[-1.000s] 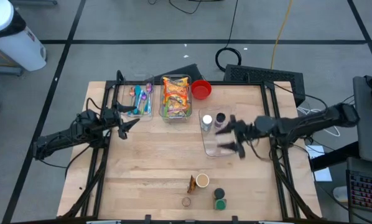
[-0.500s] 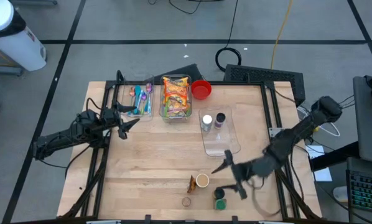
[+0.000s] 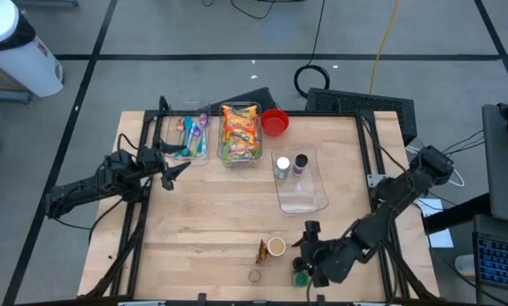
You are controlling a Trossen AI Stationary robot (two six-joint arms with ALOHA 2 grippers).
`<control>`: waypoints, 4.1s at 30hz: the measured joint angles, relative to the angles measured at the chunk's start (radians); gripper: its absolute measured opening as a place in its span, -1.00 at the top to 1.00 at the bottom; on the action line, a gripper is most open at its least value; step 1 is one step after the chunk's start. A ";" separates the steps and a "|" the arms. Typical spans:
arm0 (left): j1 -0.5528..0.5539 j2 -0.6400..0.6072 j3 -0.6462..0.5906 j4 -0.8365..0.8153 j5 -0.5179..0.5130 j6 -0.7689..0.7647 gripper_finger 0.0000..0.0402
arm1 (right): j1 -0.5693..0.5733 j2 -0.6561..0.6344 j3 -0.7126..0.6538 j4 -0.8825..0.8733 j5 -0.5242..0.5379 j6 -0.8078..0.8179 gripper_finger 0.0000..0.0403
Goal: Pick & Place Food Item
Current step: Put the black and orange seasoning bottle into the bottom right transparent bin
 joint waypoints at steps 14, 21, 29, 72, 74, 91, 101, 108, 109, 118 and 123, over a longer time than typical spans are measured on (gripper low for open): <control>0.000 0.000 0.000 0.000 0.000 0.000 -0.41 | 0.034 -0.011 -0.017 -0.089 -0.155 -0.076 -0.19; 0.000 0.000 0.000 0.000 0.000 0.000 -0.41 | 0.032 -0.010 -0.071 -0.055 -0.155 -0.104 -0.18; 0.000 0.000 0.000 0.000 0.000 0.000 -0.41 | 0.032 -0.010 -0.159 0.132 -0.153 -0.103 -0.24; 0.000 0.000 0.000 0.000 0.000 0.000 -0.41 | -0.047 -0.010 -0.212 0.285 -0.156 -0.121 -0.17; 0.000 0.000 0.000 0.000 0.000 0.000 -0.41 | -0.047 -0.010 -0.212 0.282 -0.156 -0.120 -0.08; 0.000 0.000 0.000 0.000 0.000 0.000 -0.41 | -0.047 -0.244 -0.211 0.138 -0.077 -0.148 0.02; 0.000 0.000 0.000 0.000 0.000 0.000 -0.41 | -0.145 -0.513 -0.211 0.045 0.135 -0.188 0.02; 0.000 0.000 0.000 0.000 0.000 0.000 -0.41 | -0.319 -0.535 -0.211 -0.126 0.138 -0.196 0.02; 0.000 0.000 0.000 0.000 0.000 0.000 -0.41 | -0.345 -0.529 -0.211 -0.153 0.137 -0.184 0.02; 0.000 0.000 0.000 0.000 0.000 0.000 -0.41 | -0.518 -0.515 -0.382 -0.121 0.126 -0.166 0.03; 0.000 0.000 0.000 0.000 0.000 0.000 -0.41 | -0.626 -0.516 -0.507 0.038 -0.016 -0.153 0.03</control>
